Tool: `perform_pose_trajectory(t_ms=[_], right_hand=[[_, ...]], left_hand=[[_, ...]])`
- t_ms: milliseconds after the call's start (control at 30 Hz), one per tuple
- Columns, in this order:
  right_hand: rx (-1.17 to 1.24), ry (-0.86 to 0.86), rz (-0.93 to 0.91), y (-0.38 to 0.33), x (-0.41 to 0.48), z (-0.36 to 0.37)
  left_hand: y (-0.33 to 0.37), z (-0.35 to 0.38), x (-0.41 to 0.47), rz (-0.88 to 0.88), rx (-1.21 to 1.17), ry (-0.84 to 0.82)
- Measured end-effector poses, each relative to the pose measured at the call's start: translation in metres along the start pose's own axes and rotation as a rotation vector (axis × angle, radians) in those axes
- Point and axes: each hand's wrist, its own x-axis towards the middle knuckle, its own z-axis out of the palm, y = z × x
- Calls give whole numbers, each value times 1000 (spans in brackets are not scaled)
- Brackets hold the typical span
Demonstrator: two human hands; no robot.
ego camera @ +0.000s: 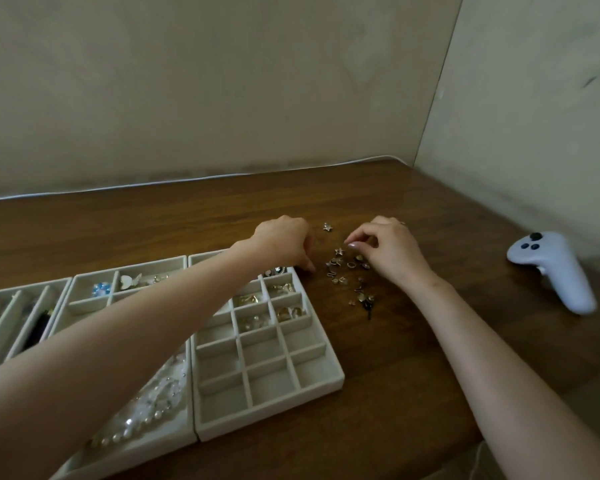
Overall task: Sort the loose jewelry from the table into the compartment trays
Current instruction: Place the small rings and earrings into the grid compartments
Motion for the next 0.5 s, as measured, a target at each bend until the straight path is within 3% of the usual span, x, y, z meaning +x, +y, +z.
perform_pose_trajectory(t_ms=[100,267,500], right_hand=[[-31,14,-39,-3,0,5],[-65,20,-63,-5,2,12],[-48,-10,-82,-4,5,13]], left_hand=[[-1,-4,12,-11,-68,30],[0,-8,46,-9,-124,256],[-7,7,80,84,-96,189]])
